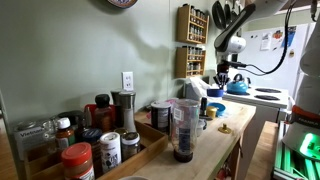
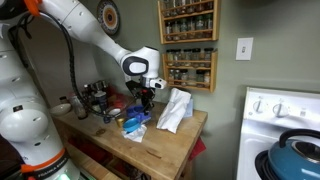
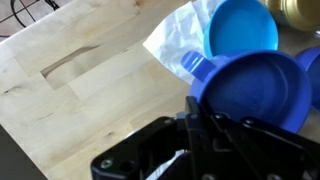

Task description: Pick up the top blue mug from the stack and put it on the bottom right side of the table

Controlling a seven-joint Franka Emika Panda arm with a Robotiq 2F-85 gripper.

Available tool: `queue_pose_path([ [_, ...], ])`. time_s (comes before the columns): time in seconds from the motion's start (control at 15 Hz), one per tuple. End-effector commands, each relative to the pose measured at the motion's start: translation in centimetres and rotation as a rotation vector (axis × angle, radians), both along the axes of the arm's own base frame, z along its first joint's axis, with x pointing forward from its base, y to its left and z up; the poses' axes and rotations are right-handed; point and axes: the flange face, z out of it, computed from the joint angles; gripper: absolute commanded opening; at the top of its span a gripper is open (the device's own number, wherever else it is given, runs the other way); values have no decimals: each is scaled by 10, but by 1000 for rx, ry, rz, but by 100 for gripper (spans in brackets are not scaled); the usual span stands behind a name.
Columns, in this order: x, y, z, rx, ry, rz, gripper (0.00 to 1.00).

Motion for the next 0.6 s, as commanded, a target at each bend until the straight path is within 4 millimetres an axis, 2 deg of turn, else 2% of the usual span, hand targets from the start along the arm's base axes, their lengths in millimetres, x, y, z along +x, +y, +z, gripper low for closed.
queue_pose_path([
  [0.0,-5,-32,-9,3,22,-121,1],
  [0.33,-45,-110,-12,13,-2,-388,1],
  [0.4,-58,-124,-12,16,-10,-440,1],
  [0.53,-78,-142,-15,15,-24,-505,1],
])
